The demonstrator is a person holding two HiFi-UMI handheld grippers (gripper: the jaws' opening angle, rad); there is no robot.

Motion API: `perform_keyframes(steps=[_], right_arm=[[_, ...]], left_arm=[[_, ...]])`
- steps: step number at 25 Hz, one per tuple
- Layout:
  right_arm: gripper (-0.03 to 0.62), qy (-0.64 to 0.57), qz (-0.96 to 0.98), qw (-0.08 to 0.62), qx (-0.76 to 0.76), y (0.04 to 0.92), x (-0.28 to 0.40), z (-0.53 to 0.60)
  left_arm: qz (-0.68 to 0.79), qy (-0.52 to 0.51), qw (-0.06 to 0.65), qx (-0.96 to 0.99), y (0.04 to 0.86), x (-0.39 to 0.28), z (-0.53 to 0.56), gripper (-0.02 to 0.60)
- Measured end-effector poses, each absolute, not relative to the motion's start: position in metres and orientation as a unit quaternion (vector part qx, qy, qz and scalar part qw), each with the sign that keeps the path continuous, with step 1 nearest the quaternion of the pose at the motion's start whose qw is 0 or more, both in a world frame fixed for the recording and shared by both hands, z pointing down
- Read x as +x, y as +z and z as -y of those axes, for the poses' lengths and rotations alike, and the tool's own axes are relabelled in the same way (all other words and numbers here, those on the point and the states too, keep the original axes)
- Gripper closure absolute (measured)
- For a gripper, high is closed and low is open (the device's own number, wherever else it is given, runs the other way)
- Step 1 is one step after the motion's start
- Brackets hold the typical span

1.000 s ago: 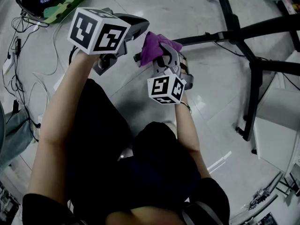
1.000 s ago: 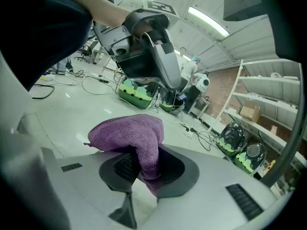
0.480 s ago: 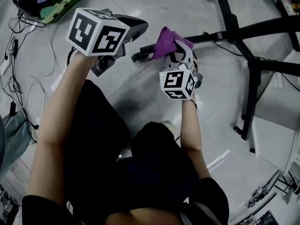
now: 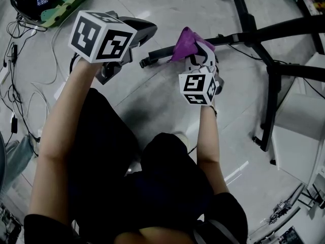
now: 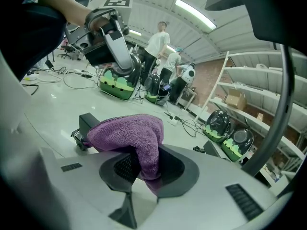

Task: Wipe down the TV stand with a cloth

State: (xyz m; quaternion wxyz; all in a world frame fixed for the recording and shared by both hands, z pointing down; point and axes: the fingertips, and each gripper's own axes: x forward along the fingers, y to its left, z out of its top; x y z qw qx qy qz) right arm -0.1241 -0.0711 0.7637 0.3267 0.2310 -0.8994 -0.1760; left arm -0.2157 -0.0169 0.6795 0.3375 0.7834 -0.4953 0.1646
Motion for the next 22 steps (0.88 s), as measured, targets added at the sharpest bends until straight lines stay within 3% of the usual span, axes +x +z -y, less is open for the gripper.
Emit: perform_keyframes(steps=[22], right_arm=[[0.499,-0.203,0.856,0.377,0.29,0.767,-0.063,0.162]], left_arm=[[0.486,0.184,0.342,0.783,0.688,-0.205,0.02,0.575]])
